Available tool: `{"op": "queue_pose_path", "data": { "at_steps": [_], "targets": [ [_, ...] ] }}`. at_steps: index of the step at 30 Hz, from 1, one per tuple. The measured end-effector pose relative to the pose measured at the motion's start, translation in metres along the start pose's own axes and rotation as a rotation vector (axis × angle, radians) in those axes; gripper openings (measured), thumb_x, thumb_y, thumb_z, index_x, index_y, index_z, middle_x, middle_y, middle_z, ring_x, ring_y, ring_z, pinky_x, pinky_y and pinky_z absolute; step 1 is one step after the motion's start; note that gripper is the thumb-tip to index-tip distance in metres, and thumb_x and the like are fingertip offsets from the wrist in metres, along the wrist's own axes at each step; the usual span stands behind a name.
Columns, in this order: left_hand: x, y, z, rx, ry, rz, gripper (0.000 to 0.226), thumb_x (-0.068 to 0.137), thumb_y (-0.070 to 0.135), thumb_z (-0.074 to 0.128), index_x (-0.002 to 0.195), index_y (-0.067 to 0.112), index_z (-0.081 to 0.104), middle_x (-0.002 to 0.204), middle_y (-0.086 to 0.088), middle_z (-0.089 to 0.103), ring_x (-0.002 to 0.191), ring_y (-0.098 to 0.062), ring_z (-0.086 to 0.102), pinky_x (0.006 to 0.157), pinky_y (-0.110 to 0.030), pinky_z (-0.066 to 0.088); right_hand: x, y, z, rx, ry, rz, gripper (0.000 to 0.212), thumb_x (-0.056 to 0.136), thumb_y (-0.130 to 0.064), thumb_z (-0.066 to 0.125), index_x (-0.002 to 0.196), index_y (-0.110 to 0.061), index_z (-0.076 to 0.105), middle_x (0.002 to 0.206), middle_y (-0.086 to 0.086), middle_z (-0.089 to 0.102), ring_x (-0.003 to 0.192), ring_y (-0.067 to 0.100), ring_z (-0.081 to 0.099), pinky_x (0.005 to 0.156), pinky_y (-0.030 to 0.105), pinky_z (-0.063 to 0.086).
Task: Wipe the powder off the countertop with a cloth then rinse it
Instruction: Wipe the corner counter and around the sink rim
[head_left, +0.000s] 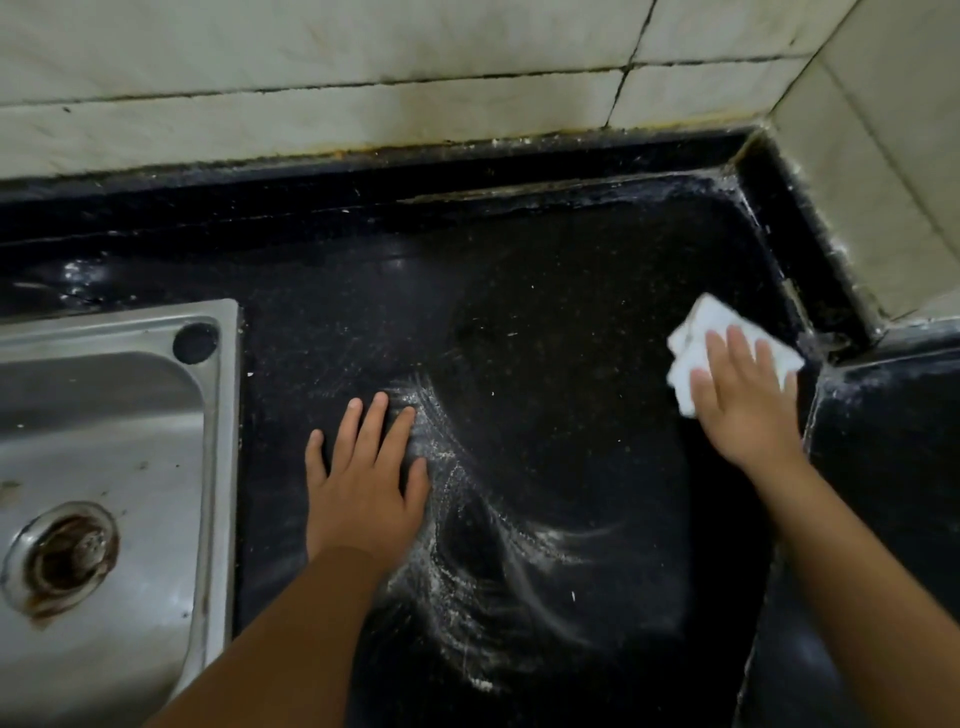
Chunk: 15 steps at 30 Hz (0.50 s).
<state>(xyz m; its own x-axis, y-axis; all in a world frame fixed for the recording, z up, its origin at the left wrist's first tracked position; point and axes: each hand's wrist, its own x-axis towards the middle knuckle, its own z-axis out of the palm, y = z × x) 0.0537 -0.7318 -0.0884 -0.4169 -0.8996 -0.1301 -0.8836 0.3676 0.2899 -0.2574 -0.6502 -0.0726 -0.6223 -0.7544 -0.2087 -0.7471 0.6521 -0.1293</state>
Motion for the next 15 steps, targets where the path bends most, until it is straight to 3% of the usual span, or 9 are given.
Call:
{"op": "queue_pose_path", "data": {
  "at_steps": [3,8,10,13,15],
  "targets": [
    [-0.001,-0.001,0.004,0.003,0.019,0.001,0.074,0.079,0.051,0.001,0.142,0.024,0.031,0.153,0.002,0.018,0.134,-0.005,-0.004,0.111,-0.042,-0.005,0.056,-0.054,-0.001,-0.009,-0.045,0.067,0.052,0.100,-0.037,0.017,0.149,-0.024,0.006,0.158,0.000,-0.003,0.144,0.025,-0.004,0.114,0.049,-0.001],
    [-0.001,-0.002,0.007,0.016,0.015,0.007,0.074,0.079,0.051,0.003,0.140,0.024,0.033,0.152,0.001,0.021,0.134,-0.005,-0.001,0.112,-0.045,0.000,0.042,-0.147,0.019,-0.079,-0.124,-0.293,0.051,0.101,-0.037,0.015,0.149,-0.026,0.002,0.157,-0.001,-0.005,0.144,0.025,-0.006,0.114,0.046,-0.001],
    [-0.001,-0.001,0.005,0.018,0.013,0.008,0.078,0.075,0.053,-0.002,0.142,0.026,0.029,0.153,0.003,0.016,0.133,-0.003,-0.006,0.113,-0.043,-0.002,0.001,-0.150,0.035,-0.090,-0.072,-0.433,0.052,0.098,-0.040,0.011,0.148,-0.026,0.015,0.157,0.001,0.008,0.144,0.025,0.005,0.114,0.045,0.003],
    [-0.001,0.001,0.002,0.010,0.011,0.016,0.081,0.074,0.054,-0.005,0.143,0.026,0.026,0.154,0.003,0.014,0.136,-0.004,-0.006,0.113,-0.041,-0.004,-0.078,-0.127,0.054,-0.051,0.032,-0.515,0.056,0.098,-0.039,0.007,0.131,-0.026,0.050,0.136,0.002,0.053,0.126,0.027,0.049,0.103,0.045,0.023],
    [-0.002,0.003,-0.001,0.016,-0.005,0.017,0.071,0.082,0.054,0.002,0.144,0.026,0.023,0.154,0.004,0.011,0.141,-0.010,-0.003,0.113,-0.042,-0.005,-0.132,-0.102,0.071,-0.056,0.043,-0.517,0.052,0.099,-0.037,0.004,0.130,-0.026,0.044,0.134,-0.002,0.054,0.126,0.025,0.047,0.104,0.042,0.021]
  ]
}}
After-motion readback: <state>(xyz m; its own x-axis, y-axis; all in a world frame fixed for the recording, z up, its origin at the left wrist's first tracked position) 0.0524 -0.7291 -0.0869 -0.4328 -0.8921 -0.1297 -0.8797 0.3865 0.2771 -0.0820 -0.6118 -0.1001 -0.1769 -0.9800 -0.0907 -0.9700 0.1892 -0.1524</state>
